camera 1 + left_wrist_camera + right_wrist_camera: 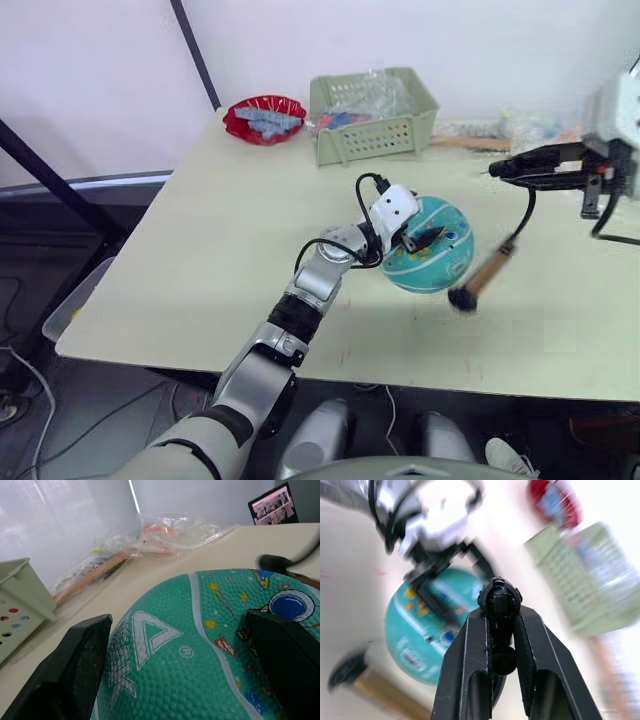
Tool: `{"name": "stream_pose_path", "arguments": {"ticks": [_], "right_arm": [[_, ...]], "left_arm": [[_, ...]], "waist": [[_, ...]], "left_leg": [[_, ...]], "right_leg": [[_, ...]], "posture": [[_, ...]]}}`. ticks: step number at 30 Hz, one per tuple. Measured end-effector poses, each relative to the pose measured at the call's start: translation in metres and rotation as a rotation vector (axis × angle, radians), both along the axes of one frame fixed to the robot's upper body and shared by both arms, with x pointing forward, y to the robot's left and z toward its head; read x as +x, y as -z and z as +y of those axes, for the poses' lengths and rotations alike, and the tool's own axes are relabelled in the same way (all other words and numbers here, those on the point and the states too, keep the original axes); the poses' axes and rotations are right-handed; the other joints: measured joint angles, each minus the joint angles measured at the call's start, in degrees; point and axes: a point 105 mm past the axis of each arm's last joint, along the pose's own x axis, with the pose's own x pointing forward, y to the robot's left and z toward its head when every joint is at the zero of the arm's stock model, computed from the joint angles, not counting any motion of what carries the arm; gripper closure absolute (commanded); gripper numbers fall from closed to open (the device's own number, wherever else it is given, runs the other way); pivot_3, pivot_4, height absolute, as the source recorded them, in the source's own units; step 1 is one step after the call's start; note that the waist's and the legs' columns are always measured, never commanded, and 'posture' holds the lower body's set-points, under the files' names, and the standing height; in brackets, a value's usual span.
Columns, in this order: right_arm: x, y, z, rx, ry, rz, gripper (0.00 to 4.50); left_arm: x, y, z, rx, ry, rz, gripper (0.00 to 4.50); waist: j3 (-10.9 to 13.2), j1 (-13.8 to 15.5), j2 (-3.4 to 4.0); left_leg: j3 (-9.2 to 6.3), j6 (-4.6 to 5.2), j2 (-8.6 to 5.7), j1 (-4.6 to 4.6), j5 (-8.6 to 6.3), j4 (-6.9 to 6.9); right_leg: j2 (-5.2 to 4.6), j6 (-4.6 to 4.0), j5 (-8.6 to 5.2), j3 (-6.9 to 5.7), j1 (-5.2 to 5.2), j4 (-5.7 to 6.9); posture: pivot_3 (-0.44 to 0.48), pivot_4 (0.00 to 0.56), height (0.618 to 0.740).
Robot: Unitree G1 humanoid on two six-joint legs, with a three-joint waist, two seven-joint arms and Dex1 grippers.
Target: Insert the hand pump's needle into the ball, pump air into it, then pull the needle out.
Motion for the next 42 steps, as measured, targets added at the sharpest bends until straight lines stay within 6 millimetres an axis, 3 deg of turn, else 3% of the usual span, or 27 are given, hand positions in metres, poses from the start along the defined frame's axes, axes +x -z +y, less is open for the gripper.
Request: {"name": "stream_pose_path", "arguments": {"ticks": [1,6,14,21,24,27,34,36,42], "right_arm": [[-0.001,0.001,0.001,-0.001,-0.005,0.005,4.41],[0.001,0.019,-0.004,0.008,0.016,0.057,4.41],[0.006,0.053,-0.017,0.062,0.096,0.104,4.41],[0.01,0.057,-0.026,0.109,0.175,0.027,4.41],[0.012,0.055,-0.028,0.121,0.195,-0.006,4.41],[0.016,0.057,-0.03,0.146,0.227,-0.042,4.41],[0.019,0.084,-0.034,0.187,0.318,-0.075,4.41],[0.02,0.084,-0.038,0.172,0.341,-0.112,4.41],[0.025,0.074,-0.05,0.147,0.386,-0.224,4.41]], "left_arm": [[0.001,0.004,0.002,0.014,-0.009,0.008,0.0],[0.005,0.008,0.006,0.02,-0.031,0.02,0.0],[0.004,0.003,0.004,-0.004,-0.014,0.021,0.0],[0.005,-0.004,0.008,-0.042,-0.006,0.036,0.0],[0.004,-0.011,0.009,-0.067,0.007,0.033,0.0],[0.004,-0.015,0.01,-0.086,0.018,0.045,0.0],[0.004,-0.03,0.01,-0.156,0.037,0.065,0.0],[0.004,-0.034,0.01,-0.17,0.039,0.067,0.0],[0.003,-0.042,0.009,-0.187,0.059,0.076,0.0]], "waist": [[-0.3,-0.6,-0.09],[-1.1,-2.6,0.0],[-1.1,-2.5,0.62],[-0.6,-2.7,0.96],[-0.6,-2.8,1.02],[-0.5,-2.7,1.02],[0.4,-2.7,1.02],[0.5,-2.7,1.05],[0.9,-2.7,1.03]], "left_leg": [[-0.03,-0.01,0.13,0.29,-0.03,-0.07],[0.06,0.0,0.11,0.49,-0.04,-0.07],[-0.05,0.04,-0.04,0.52,-0.02,-0.08],[-0.04,0.04,-0.03,0.39,-0.02,-0.1],[-0.08,0.06,-0.05,-0.28,0.06,-0.04],[-0.15,0.3,-0.06,-0.37,0.22,-0.03],[-0.12,0.29,-0.11,-0.86,0.24,-0.04],[-0.09,0.07,-0.16,-1.3,0.44,0.03],[-0.1,0.04,-0.16,-1.45,0.47,0.0]], "right_leg": [[0.03,-0.25,-0.28,-0.1,0.52,-0.12],[-0.01,-0.13,-0.5,0.31,1.05,-0.28],[0.04,0.22,-0.43,0.41,1.0,-0.29],[0.07,0.22,-0.43,0.45,0.79,-0.27],[0.13,0.23,-0.39,0.41,0.11,-0.22],[0.22,0.2,-0.39,0.47,0.01,-0.25],[0.22,0.07,-0.31,0.57,-0.46,-0.28],[0.22,-0.03,-0.23,0.64,-0.9,-0.22],[0.25,-0.13,-0.18,0.65,-1.06,-0.25]], "posture": [[0.0,0.15,0.74],[0.0,0.15,0.74],[0.0,0.15,0.74],[0.0,0.15,0.74],[0.0,0.15,0.74],[0.0,0.15,0.74],[0.0,0.15,0.74],[0.0,0.15,0.74],[0.0,0.15,0.74]]}}
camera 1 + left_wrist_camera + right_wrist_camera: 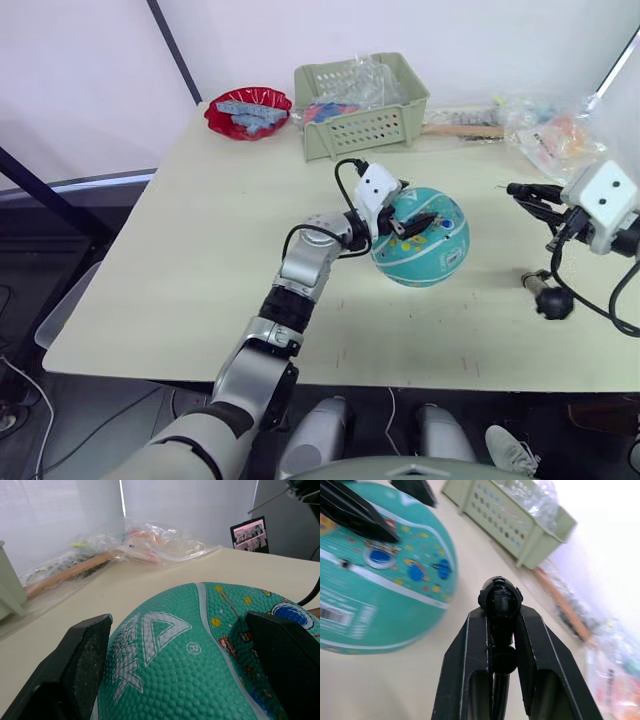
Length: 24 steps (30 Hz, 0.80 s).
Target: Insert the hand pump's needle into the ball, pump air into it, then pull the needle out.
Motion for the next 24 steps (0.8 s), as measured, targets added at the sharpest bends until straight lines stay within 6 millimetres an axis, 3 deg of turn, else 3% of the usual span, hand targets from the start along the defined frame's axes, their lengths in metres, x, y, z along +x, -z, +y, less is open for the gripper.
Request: {"name": "stream_pose_path", "arguments": {"ticks": [8,15,18,24], "right_arm": [[0.003,-0.009,-0.012,-0.012,0.04,-0.078,4.41],[0.002,-0.012,-0.015,-0.011,0.051,-0.098,4.41],[0.002,-0.014,-0.016,-0.011,0.056,-0.113,4.41],[0.008,-0.016,-0.031,-0.002,0.135,-0.174,4.41]], "left_arm": [[-0.01,-0.026,0.005,-0.042,0.062,-0.03,0.0],[-0.022,-0.049,0.019,-0.051,0.127,-0.076,0.0],[-0.029,-0.05,0.03,-0.04,0.156,-0.076,0.0],[-0.041,-0.039,0.087,0.014,0.196,-0.026,0.0]], "waist": [[0.4,-0.6,0.0],[0.6,-2.0,0.02],[0.7,-2.2,0.05],[0.7,-3.2,-0.01]], "left_leg": [[0.08,-0.1,0.01,-0.84,0.08,0.01],[0.23,-0.06,-0.03,-0.85,0.05,-0.01],[0.25,-0.07,0.01,-0.79,0.05,-0.01],[0.89,0.03,-0.01,-0.73,0.0,0.01]], "right_leg": [[0.03,-0.22,0.14,0.08,-0.96,0.07],[-0.02,-0.22,0.13,0.2,-0.99,-0.06],[0.02,-0.22,0.13,0.24,-1.01,0.04],[-0.06,-0.2,0.15,0.8,-1.48,0.47]], "posture": [[0.0,0.15,0.74],[0.0,0.15,0.74],[0.0,0.15,0.74],[0.0,0.15,0.74]]}}
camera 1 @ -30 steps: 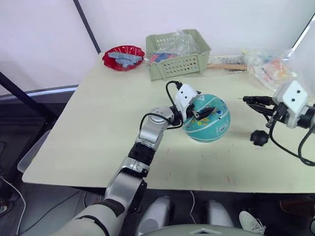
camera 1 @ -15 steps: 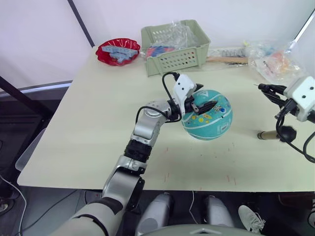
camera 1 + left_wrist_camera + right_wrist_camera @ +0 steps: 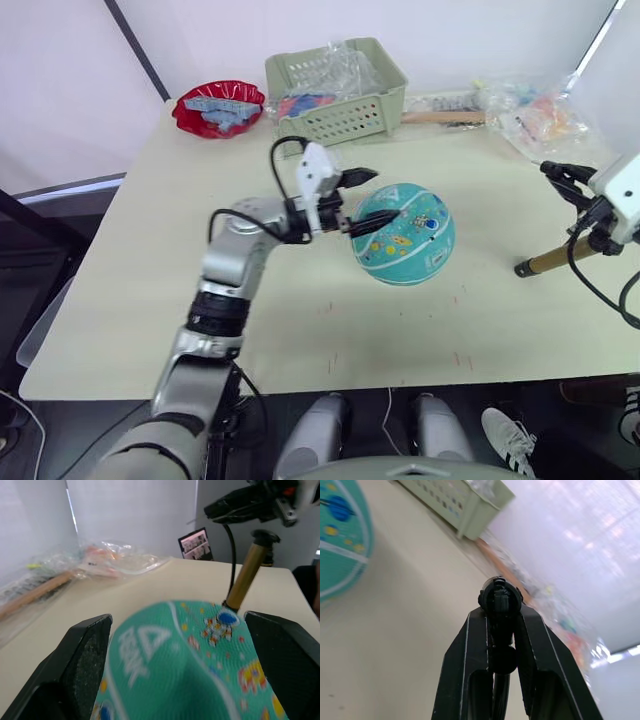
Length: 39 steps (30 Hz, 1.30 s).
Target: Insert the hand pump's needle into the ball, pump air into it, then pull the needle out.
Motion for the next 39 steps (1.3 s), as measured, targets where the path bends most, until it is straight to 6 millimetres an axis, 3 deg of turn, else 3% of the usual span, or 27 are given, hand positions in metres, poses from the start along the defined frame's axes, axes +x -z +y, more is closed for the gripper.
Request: {"name": "stream_pose_path", "arguments": {"ticks": [7,14,21,24,29,33,39], "right_arm": [[0.009,-0.009,-0.014,0.02,0.069,-0.07,4.41],[0.02,-0.027,-0.015,0.07,0.087,-0.161,4.41],[0.024,-0.03,-0.017,0.11,0.099,-0.195,4.41],[0.026,-0.02,-0.015,0.138,0.101,-0.163,4.41],[0.021,0.025,-0.005,0.169,0.091,-0.016,4.41],[0.006,0.057,0.0,0.151,0.068,0.064,4.41],[-0.011,0.084,0.005,0.111,0.019,0.111,4.41]], "left_arm": [[-0.029,0.019,0.032,0.055,0.115,0.067,0.0],[-0.052,0.028,0.044,0.048,0.175,0.126,0.0],[-0.062,0.032,0.047,0.045,0.186,0.138,0.0],[-0.063,0.035,0.048,0.045,0.18,0.149,0.0],[-0.066,0.035,0.047,0.038,0.176,0.147,0.0],[-0.072,0.039,0.052,0.045,0.177,0.166,0.0],[-0.079,0.042,0.064,0.059,0.188,0.18,0.0]], "waist": [[0.1,-0.2,-0.11],[0.1,-1.1,-0.1],[0.1,-1.3,-0.1],[0.1,-1.4,-0.1],[0.1,-1.4,-0.1],[0.1,-1.4,-0.09],[0.1,-1.4,-0.09]], "left_leg": [[0.64,0.04,0.04,-0.01,-0.03,-0.01],[0.56,0.04,0.14,0.01,-0.03,0.0],[0.52,0.03,0.19,-0.01,-0.02,0.0],[0.51,0.02,0.22,0.0,-0.01,0.0],[0.52,0.02,0.24,0.0,-0.01,0.01],[0.51,0.02,0.24,0.01,-0.01,0.02],[0.55,0.01,0.24,0.15,-0.01,0.02]], "right_leg": [[0.09,-0.15,0.17,0.73,-0.73,0.49],[0.2,-0.19,0.25,0.68,-0.73,0.5],[0.24,-0.3,0.32,0.64,-0.73,0.51],[0.28,-0.34,0.34,0.62,-0.73,0.52],[0.29,-0.35,0.36,0.64,-0.74,0.53],[0.3,-0.36,0.36,0.64,-0.73,0.56],[0.31,-0.43,0.41,0.66,-0.7,0.71]], "posture": [[0.0,0.15,0.74],[0.0,0.15,0.74],[0.0,0.15,0.74],[0.0,0.15,0.74],[0.0,0.15,0.74],[0.0,0.15,0.74],[0.0,0.15,0.74]]}}
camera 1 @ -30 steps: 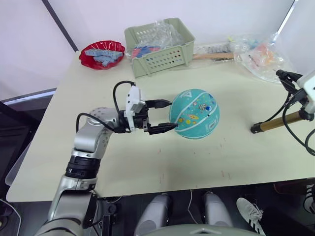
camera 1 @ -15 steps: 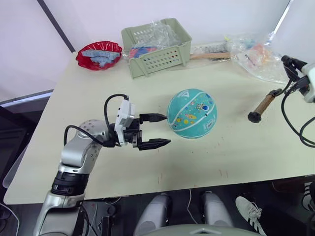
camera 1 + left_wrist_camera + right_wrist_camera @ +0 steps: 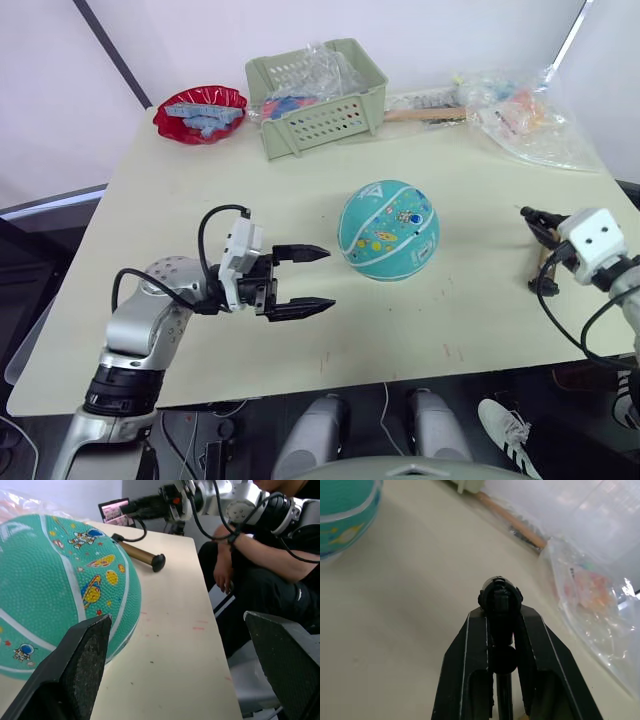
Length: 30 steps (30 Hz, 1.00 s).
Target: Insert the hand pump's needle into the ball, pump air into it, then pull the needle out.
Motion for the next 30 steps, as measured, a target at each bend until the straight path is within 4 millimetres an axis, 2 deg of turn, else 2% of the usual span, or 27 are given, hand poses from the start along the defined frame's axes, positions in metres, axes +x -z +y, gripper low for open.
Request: {"name": "stream_pose_path", "arguments": {"ticks": [7,11,17,21,22,23,24,25,29,30], "right_arm": [[-0.014,0.013,0.007,-0.055,-0.086,-0.018,4.41],[-0.03,0.044,0.009,-0.108,-0.156,0.044,4.41],[-0.034,0.053,0.011,-0.138,-0.187,0.048,4.41],[-0.031,0.056,0.008,-0.143,-0.18,0.055,4.41],[-0.031,0.056,0.008,-0.143,-0.181,0.055,3.61],[-0.031,0.057,0.008,-0.144,-0.184,0.061,3.17],[-0.031,0.057,0.008,-0.144,-0.184,0.063,3.03],[-0.031,0.057,0.008,-0.144,-0.184,0.065,2.63],[-0.032,0.056,0.006,-0.14,-0.189,0.074,0.81],[-0.033,0.054,0.004,-0.132,-0.188,0.074,0.15]], "left_arm": [[-0.003,-0.001,0.009,0.003,0.0,-0.039,0.0],[0.005,0.001,0.031,0.016,-0.083,-0.146,0.0],[0.006,0.006,0.055,0.018,-0.181,-0.204,0.0],[0.005,0.008,0.057,0.019,-0.19,-0.206,0.0],[0.005,0.009,0.057,0.019,-0.191,-0.206,0.0],[0.005,0.009,0.057,0.019,-0.191,-0.21,0.0],[0.005,0.009,0.057,0.019,-0.191,-0.212,0.0],[0.005,0.008,0.057,0.019,-0.192,-0.216,0.0],[0.006,0.01,0.059,0.016,-0.205,-0.213,0.0],[0.006,0.012,0.06,0.015,-0.21,-0.208,0.0]], "waist": [[0.1,0.0,-0.03],[0.1,0.0,-0.04],[0.1,-0.1,-0.04],[0.1,-0.1,-0.05],[0.1,0.0,-0.05],[0.1,0.0,-0.05],[0.1,0.0,-0.05],[0.1,0.0,-0.05],[0.1,-0.1,-0.05],[0.1,-0.1,-0.05]], "left_leg": [[0.03,-0.01,0.07,0.74,0.01,-0.01],[0.03,-0.04,0.11,0.81,0.02,-0.01],[0.06,-0.04,0.16,0.83,0.02,-0.01],[0.07,-0.04,0.16,0.83,0.02,0.0],[0.05,-0.04,0.16,0.83,0.02,0.0],[0.03,-0.04,0.17,0.83,0.02,0.0],[0.03,-0.05,0.17,0.83,0.02,0.0],[0.03,-0.05,0.18,0.83,0.02,0.0],[0.05,-0.05,0.18,0.83,0.02,0.0],[0.04,-0.04,0.19,0.83,0.02,-0.01]], "right_leg": [[0.1,-0.03,-0.01,0.04,0.66,0.17],[0.14,-0.07,0.01,0.04,0.73,0.16],[0.19,-0.09,0.03,0.08,0.73,0.17],[0.19,-0.09,0.03,0.08,0.73,0.17],[0.19,-0.1,0.03,0.07,0.73,0.17],[0.2,-0.1,0.03,0.06,0.73,0.17],[0.2,-0.1,0.03,0.06,0.73,0.17],[0.2,-0.1,0.04,0.06,0.73,0.17],[0.21,-0.1,0.04,0.07,0.73,0.17],[0.21,-0.1,0.04,0.07,0.73,0.17]], "posture": [[0.0,0.15,0.74],[0.0,0.15,0.74],[0.0,0.15,0.74],[0.0,0.15,0.74],[0.0,0.15,0.74],[0.0,0.15,0.74],[0.0,0.15,0.74],[0.0,0.15,0.74],[0.0,0.15,0.74],[0.0,0.15,0.74]]}}
